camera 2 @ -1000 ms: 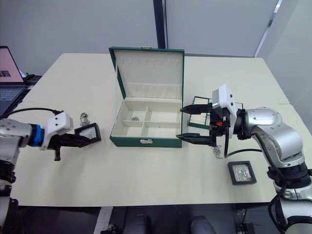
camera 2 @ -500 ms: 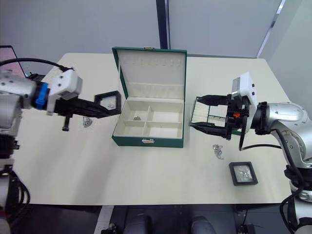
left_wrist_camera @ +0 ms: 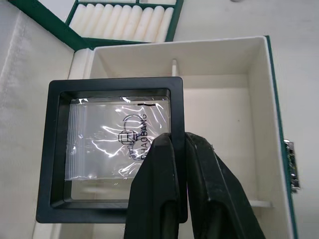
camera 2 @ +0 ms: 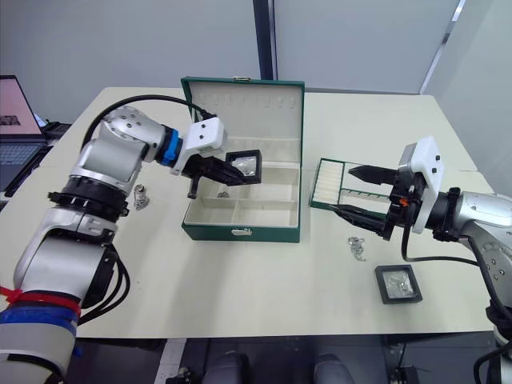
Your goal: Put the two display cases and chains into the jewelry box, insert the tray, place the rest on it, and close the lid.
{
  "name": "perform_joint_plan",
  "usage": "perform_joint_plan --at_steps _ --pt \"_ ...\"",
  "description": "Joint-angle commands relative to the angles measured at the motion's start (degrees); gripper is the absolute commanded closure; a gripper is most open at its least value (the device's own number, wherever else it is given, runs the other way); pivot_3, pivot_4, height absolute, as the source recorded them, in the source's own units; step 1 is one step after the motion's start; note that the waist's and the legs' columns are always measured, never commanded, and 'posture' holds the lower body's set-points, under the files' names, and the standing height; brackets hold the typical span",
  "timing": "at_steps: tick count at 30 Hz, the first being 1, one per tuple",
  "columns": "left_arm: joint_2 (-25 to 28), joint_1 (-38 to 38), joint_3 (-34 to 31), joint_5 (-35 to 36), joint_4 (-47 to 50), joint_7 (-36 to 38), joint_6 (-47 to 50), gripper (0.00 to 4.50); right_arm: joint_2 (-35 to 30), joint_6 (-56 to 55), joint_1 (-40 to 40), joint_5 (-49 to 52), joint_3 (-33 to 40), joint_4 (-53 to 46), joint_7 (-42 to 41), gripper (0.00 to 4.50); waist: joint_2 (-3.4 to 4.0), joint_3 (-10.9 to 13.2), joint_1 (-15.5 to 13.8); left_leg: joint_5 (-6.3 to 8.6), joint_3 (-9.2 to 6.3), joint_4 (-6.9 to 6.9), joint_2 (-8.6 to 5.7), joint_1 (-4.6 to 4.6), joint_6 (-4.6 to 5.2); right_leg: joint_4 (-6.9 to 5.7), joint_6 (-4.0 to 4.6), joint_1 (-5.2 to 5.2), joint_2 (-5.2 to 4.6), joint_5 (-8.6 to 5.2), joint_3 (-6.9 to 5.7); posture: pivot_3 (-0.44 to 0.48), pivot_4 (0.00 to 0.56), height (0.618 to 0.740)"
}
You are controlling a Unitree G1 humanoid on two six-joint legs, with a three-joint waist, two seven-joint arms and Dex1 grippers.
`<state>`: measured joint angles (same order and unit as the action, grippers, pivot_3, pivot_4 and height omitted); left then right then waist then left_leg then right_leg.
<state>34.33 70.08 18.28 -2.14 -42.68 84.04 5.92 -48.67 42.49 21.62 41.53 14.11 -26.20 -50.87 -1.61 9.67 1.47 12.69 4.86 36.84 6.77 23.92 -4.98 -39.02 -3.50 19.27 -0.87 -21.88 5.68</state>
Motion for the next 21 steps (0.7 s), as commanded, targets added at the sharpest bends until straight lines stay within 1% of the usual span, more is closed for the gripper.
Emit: perform_joint_plan --at_steps 1,6,9,15,21 --pt "-2.32 2.9 0.24 -2.37 -4.38 -2.89 -3.6 4.48 -1.08 -0.39 -0.99 0.44 3.26 -3.04 1.97 0.0 0.0 0.0 0.0 0.0 -0.01 0.0 0.0 0.01 0.0 0.0 0.0 0.0 0.0 0.0 -0.02 0.0 0.15 0.74" --pt "-6.02 3.01 0.73 -4.97 -10.04 -5.11 -7.55 4.48 -1.19 -0.06 -3.77 1.09 4.76 -5.14 4.19 0.0 0.0 0.0 -0.04 0.0 -0.02 0.0 0.0 0.02 0.0 0.0 0.0 0.0 0.0 0.0 -0.01 0.0 0.15 0.74" --pt "-6.79 2.56 1.41 -7.03 -12.46 -6.76 -10.78 4.48 -1.18 0.25 -4.33 1.51 5.26 -5.85 5.05 0.0 -0.01 0.01 0.0 0.0 -0.02 0.0 -0.01 0.01 -0.01 0.0 0.0 -0.01 0.0 0.0 -0.01 0.0 0.15 0.74" --pt "-7.99 2.04 1.37 -8.94 -16.47 -9.44 -15.22 4.48 -1.19 0.45 -4.92 1.98 5.34 -6.73 6.06 0.0 -0.01 0.01 -0.09 0.0 -0.03 0.0 -0.01 0.02 -0.01 -0.01 0.0 -0.02 0.01 0.0 -0.02 0.0 0.15 0.74" --pt "-9.1 2.04 0.5 -8.7 -18.64 -10.15 -16.15 4.48 -1.57 0.5 -5.84 2.31 5.7 -7.36 6.66 0.0 -0.01 0.01 -0.12 -0.01 -0.04 0.0 -0.02 0.02 -0.01 0.0 0.0 -0.02 0.01 0.0 -0.03 0.0 0.15 0.74"
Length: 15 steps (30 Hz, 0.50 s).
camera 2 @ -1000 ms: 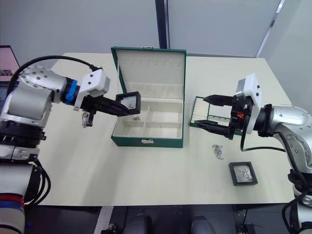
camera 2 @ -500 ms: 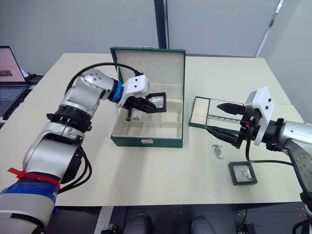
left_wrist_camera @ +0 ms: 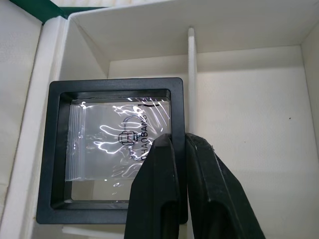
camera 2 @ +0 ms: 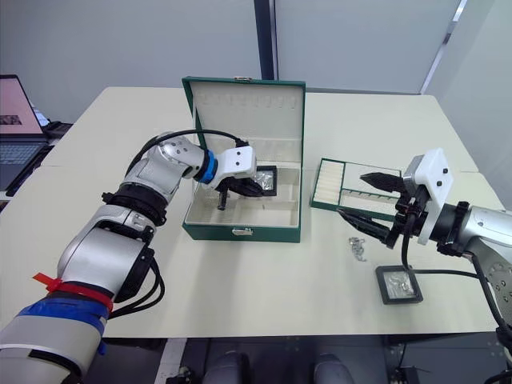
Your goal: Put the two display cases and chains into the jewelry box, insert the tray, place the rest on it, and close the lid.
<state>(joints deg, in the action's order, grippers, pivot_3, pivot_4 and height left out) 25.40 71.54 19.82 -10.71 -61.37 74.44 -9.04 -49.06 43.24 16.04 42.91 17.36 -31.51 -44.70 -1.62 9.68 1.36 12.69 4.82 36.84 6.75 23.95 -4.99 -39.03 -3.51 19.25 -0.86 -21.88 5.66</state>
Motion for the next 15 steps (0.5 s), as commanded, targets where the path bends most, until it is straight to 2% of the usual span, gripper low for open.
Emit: perform_joint_plan --at_steps 1,15 --pt "-0.39 0.61 -1.13 -0.08 -0.19 -0.67 -1.15 4.48 -1.23 -0.25 -0.29 0.94 2.42 -2.09 0.58 0.0 0.0 0.0 0.0 0.0 0.0 0.0 0.0 0.0 0.0 0.0 0.0 0.0 0.0 0.0 0.0 0.0 0.15 0.74" --pt "-1.42 0.67 -1.26 -0.25 -1.48 -0.95 -2.47 4.48 -1.75 -0.54 -1.07 1.58 2.67 -2.54 1.46 0.0 0.0 0.0 0.02 0.0 -0.01 0.0 -0.01 0.0 0.0 0.0 0.0 -0.01 0.0 0.0 -0.01 0.0 0.15 0.74"
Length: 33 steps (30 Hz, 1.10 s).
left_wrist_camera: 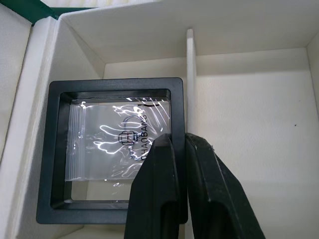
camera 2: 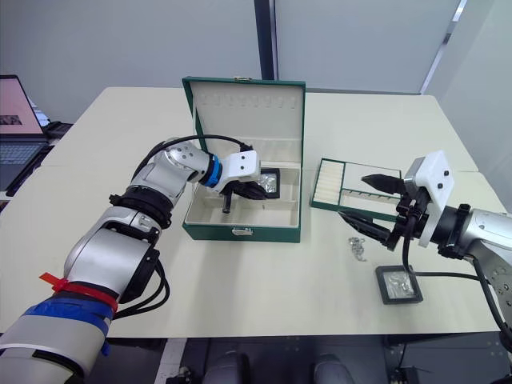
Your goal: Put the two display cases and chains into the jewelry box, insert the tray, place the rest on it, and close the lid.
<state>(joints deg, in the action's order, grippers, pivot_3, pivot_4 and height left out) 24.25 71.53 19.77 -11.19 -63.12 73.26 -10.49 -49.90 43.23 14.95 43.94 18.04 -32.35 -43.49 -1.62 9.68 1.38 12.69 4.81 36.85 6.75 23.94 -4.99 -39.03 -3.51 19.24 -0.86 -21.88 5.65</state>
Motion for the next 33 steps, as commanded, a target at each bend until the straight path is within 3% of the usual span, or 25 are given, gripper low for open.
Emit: perform_joint_plan --at_steps 1,5,13,20,24,27,33 --pt "-0.32 0.64 -1.23 0.28 0.26 0.36 -1.06 4.48 -0.95 -0.57 -0.05 0.56 1.94 -1.7 0.3 0.0 0.0 0.0 0.0 0.0 0.0 0.0 0.0 0.0 0.0 0.0 0.0 0.0 0.0 0.0 0.0 0.0 0.15 0.74" --pt "-0.58 0.59 -1.44 0.59 0.35 0.73 -0.74 4.48 -1.05 -0.71 -0.25 0.61 1.9 -1.67 0.32 0.0 0.0 0.0 -0.01 0.0 0.0 0.0 0.0 0.0 0.0 0.0 0.0 0.0 0.0 0.0 0.0 0.0 0.15 0.74" --pt "-0.91 1.74 -3.44 1.58 0.84 1.5 0.52 2.19 -1.16 -1.04 0.09 0.39 1.56 -1.12 -0.12 0.0 0.0 0.0 0.01 0.0 0.0 0.0 0.0 0.0 0.0 0.0 0.0 -0.01 0.0 0.0 -0.01 0.0 0.15 0.74" --pt "-0.94 0.77 -5.48 4.95 5.06 6.5 4.93 0.04 -1.37 -1.35 0.47 0.16 1.36 -0.28 -0.87 0.0 0.0 0.0 0.01 0.0 -0.01 0.0 0.0 0.0 0.0 0.0 0.0 -0.02 0.0 0.0 -0.02 0.0 0.15 0.74" --pt "0.49 -2.84 -8.17 11.2 13.98 13.94 10.91 0.04 -1.72 -1.78 0.35 -0.37 1.15 0.56 -1.71 0.0 0.02 -0.01 0.12 0.0 -0.01 0.01 0.0 -0.01 0.0 0.0 0.0 -0.03 0.0 0.0 -0.02 0.0 0.15 0.74" --pt "5.29 -9.55 -10.35 17.32 28.35 18.65 21.15 0.04 -2.16 -2.48 -0.86 -0.58 2.2 2.33 -3.27 0.0 0.04 -0.02 0.52 0.0 -0.02 0.01 0.03 -0.02 -0.01 -0.03 0.0 -0.04 0.02 0.0 -0.01 0.0 0.15 0.74" --pt "16.66 -24.89 -19.87 28.5 54.36 15.03 42.48 0.04 -1.89 -6.49 -5.48 -2.54 4.93 11.35 -7.81 0.0 0.06 -0.04 0.41 0.0 -0.1 0.04 0.1 -0.05 0.0 -0.03 0.0 -0.09 0.1 0.0 0.0 0.0 0.15 0.74"
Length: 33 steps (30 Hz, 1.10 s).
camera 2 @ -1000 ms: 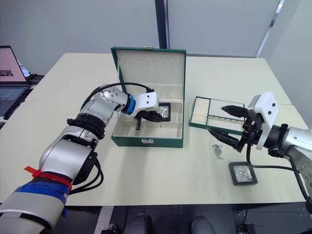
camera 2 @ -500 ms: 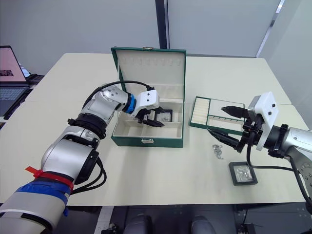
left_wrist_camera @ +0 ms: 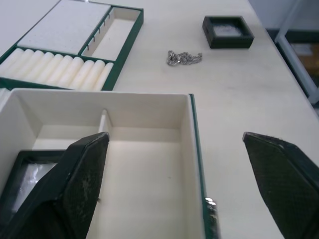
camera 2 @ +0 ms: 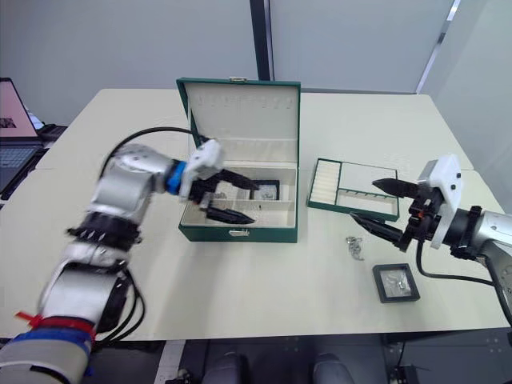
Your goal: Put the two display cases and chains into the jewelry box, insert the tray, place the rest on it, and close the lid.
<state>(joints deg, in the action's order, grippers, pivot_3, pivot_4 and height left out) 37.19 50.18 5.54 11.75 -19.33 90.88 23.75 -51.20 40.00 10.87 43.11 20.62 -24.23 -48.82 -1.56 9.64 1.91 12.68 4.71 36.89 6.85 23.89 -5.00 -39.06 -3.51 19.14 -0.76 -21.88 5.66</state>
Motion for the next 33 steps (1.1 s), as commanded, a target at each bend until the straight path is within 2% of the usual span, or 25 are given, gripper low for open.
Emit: perform_joint_plan --at_steps 1,6,9,14,18,21,25,29,33 --pt "5.42 -5.89 -8.04 7.09 13.31 -4.32 10.82 0.04 -0.83 -4.36 -2.35 -2.81 2.3 5.08 -3.36 0.0 0.0 0.0 -0.16 0.0 -0.01 0.02 0.0 -0.01 0.0 0.0 0.0 -0.01 -0.01 0.0 -0.01 0.0 0.15 0.74" --pt "12.08 -17.68 -20.06 11.93 21.9 -12.78 19.18 0.04 -0.78 -9.67 -4.44 -7.13 2.6 14.11 -6.39 0.0 0.01 -0.02 -0.45 0.01 -0.06 0.03 -0.03 -0.02 0.01 0.0 0.0 -0.09 -0.05 0.0 -0.05 0.0 0.15 0.74" --pt "13.47 -25.45 -27.03 13.8 26.7 -18.16 21.76 0.04 -0.75 -12.41 -4.43 -9.14 2.61 18.71 -7.26 0.0 0.02 -0.03 -0.32 0.01 -0.05 0.01 -0.02 -0.05 0.01 0.0 0.0 -0.09 -0.05 0.0 -0.03 0.0 0.15 0.74" --pt "12.13 -36.54 -36.21 14.85 32.97 -27.12 22.51 0.04 0.21 -16.68 -3.48 -12.14 1.98 25.6 -7.28 0.0 0.01 -0.03 -0.32 0.01 -0.04 -0.03 -0.02 -0.05 0.0 0.01 0.0 -0.09 -0.05 0.0 -0.01 0.0 0.15 0.74" --pt "7.43 -43.0 -44.42 13.27 34.4 -37.32 18.61 0.04 2.22 -21.34 -2.1 -15.51 1.41 31.19 -5.19 0.0 0.05 -0.08 -0.28 0.02 -0.01 -0.05 -0.03 -0.08 0.0 0.02 0.0 -0.12 -0.07 0.0 0.01 0.0 0.15 0.74" --pt "4.78 -46.45 -47.16 12.37 34.63 -42.76 16.03 0.04 3.83 -23.91 -0.51 -16.72 1.82 34.57 -3.58 0.0 0.05 -0.09 -0.23 0.02 -0.01 -0.07 -0.02 -0.08 0.0 0.02 0.0 -0.1 -0.06 0.0 0.01 0.0 0.15 0.74" --pt "0.67 -52.07 -48.92 9.2 30.03 -48.56 7.93 0.04 6.09 -27.35 0.83 -18.48 1.52 37.69 -1.55 0.0 0.15 -0.15 -0.22 0.02 0.04 -0.08 -0.02 -0.11 -0.01 0.03 0.0 -0.11 -0.08 0.0 0.06 0.0 0.15 0.74" --pt "-1.9 -53.75 -51.03 9.51 24.63 -53.05 2.2 0.04 7.48 -29.97 1.89 -19.34 1.84 40.46 -0.25 0.0 0.08 -0.19 -0.22 0.02 0.04 -0.12 -0.03 -0.11 -0.01 0.03 0.0 -0.12 -0.08 0.0 0.03 0.0 0.15 0.74" --pt "-2.92 -54.26 -50.35 10.46 23.72 -55.55 -0.56 0.04 8.41 -31.58 2.54 -19.72 1.63 42.46 0.25 0.0 0.06 -0.21 -0.32 0.03 0.03 -0.14 -0.03 -0.12 -0.02 0.04 0.0 -0.15 -0.1 0.0 0.0 0.0 0.15 0.74"
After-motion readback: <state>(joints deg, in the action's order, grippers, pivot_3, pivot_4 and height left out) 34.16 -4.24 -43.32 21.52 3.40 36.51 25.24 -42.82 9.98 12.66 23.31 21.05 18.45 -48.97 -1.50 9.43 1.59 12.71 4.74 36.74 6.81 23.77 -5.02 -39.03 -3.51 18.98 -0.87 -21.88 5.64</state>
